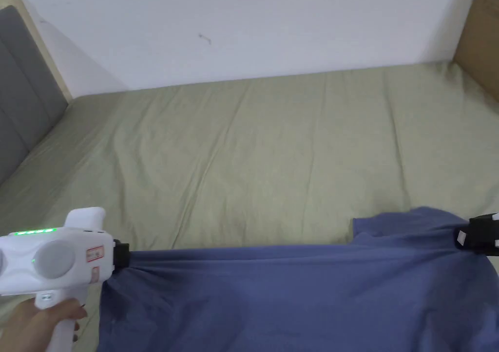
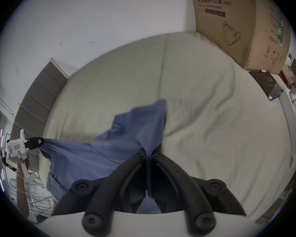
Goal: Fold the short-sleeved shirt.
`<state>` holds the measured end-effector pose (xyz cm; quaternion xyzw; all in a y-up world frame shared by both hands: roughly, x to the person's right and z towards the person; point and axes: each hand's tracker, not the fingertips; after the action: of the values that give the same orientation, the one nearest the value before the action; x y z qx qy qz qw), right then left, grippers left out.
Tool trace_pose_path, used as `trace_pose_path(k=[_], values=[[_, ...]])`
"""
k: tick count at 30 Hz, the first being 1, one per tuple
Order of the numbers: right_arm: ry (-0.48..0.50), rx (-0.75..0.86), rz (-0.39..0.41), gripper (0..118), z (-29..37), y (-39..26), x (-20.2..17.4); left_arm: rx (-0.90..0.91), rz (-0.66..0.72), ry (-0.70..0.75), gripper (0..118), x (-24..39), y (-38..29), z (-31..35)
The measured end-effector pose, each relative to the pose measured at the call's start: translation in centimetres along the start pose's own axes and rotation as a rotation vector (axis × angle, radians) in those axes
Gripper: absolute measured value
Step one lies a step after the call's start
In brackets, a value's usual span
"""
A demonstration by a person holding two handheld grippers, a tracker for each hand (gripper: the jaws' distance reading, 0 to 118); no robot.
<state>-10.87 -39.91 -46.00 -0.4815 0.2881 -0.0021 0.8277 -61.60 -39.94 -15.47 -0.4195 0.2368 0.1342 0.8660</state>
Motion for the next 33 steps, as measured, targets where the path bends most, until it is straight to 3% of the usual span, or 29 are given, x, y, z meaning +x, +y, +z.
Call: trace_pose_path(k=[8, 15, 16, 17, 18, 19, 20, 23, 24, 25, 26, 27, 30, 33], values=[[0.007, -0.037, 0.051, 4, 9.1, -11.2, -0.2, 0.045, 0.056, -0.059, 2, -2.2, -9.3, 10.2], [-0.063, -0.152, 0.044, 4, 8.6, -21.5, 0.0, -0.092, 0.078, -0.051, 5, -2.9, -17.5, 8.8], [-0.070, -0.147, 0.033, 7, 8.0, -22.0, 0.4, -0.095, 0.100, -0.068, 16, -3.1, -18.1, 8.4], [-0.083, -0.143, 0.023, 27, 7.8, -22.5, 0.3, -0.119, 0.120, -0.068, 52, -3.0, -18.5, 8.1], [-0.151, -0.145, 0.036, 57, 7.7, -22.7, -0.2, -0.156, 0.139, -0.034, 86, -3.1, -18.7, 8.0], [-0.161, -0.138, 0.049, 84, 7.8, -22.7, -0.5, -0.142, 0.137, -0.042, 108, -3.2, -18.8, 8.1], [-0.165, -0.113, 0.068, 93, 8.1, -22.4, -0.8, -0.129, 0.142, -0.052, 112, -3.4, -18.8, 8.5], [-0.163, 0.006, 0.093, 92, 9.6, -20.9, -3.1, -0.037, 0.205, -0.100, 104, -3.4, -17.7, 10.9], [-0.133, 0.055, 0.073, 89, 10.1, -20.3, -3.8, -0.027, 0.231, -0.109, 93, -3.6, -17.4, 11.4], [-0.086, 0.099, 0.050, 78, 10.4, -19.9, -4.7, -0.003, 0.254, -0.138, 68, -3.9, -17.2, 11.9], [-0.047, 0.128, 0.034, 40, 10.5, -19.6, -5.5, 0.017, 0.264, -0.162, 19, -4.0, -17.2, 12.3], [-0.044, 0.170, 0.020, 7, 10.4, -19.3, -6.6, 0.017, 0.266, -0.165, 0, -4.0, -17.2, 12.2], [-0.027, 0.165, 0.041, 1, 8.7, -19.3, -9.8, -0.003, 0.273, -0.159, 1, -4.4, -18.0, 11.3], [-0.035, 0.173, 0.138, 1, 6.9, -19.9, -12.9, -0.004, 0.360, -0.176, 2, -5.4, -19.3, 10.7]])
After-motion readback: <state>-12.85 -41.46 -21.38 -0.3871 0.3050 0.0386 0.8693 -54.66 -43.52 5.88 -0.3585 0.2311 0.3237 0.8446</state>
